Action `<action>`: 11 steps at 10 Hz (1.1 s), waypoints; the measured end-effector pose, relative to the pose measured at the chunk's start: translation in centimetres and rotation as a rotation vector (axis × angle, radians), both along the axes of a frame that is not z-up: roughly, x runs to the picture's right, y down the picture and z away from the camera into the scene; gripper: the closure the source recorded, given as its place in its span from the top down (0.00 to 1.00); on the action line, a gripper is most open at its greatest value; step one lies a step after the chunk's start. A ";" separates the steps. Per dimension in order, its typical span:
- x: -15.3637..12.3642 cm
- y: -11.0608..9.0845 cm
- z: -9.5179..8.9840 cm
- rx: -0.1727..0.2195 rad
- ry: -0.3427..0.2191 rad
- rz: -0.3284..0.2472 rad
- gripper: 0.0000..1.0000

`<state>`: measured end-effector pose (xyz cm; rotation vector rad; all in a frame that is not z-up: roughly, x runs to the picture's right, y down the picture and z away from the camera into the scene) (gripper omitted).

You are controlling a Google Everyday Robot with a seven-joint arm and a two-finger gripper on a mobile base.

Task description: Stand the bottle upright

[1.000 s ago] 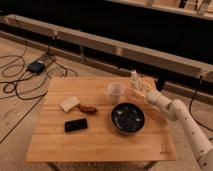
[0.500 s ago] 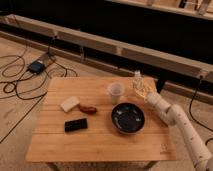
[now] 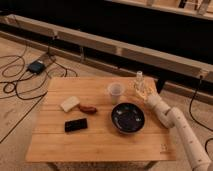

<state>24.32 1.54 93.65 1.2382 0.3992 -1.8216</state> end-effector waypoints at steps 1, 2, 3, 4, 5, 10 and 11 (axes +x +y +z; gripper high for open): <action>0.1 0.0 0.0 0.003 0.000 0.005 0.51; 0.2 0.0 -0.1 0.003 0.001 0.007 0.59; 0.2 0.0 -0.1 0.004 0.001 0.008 0.69; 0.2 0.1 -0.1 0.003 0.001 0.008 0.78; 0.3 0.1 -0.1 0.003 0.001 0.008 0.80; 0.7 0.6 -0.2 -0.006 0.005 0.014 0.80; 0.7 0.8 -0.3 -0.010 0.004 0.012 0.80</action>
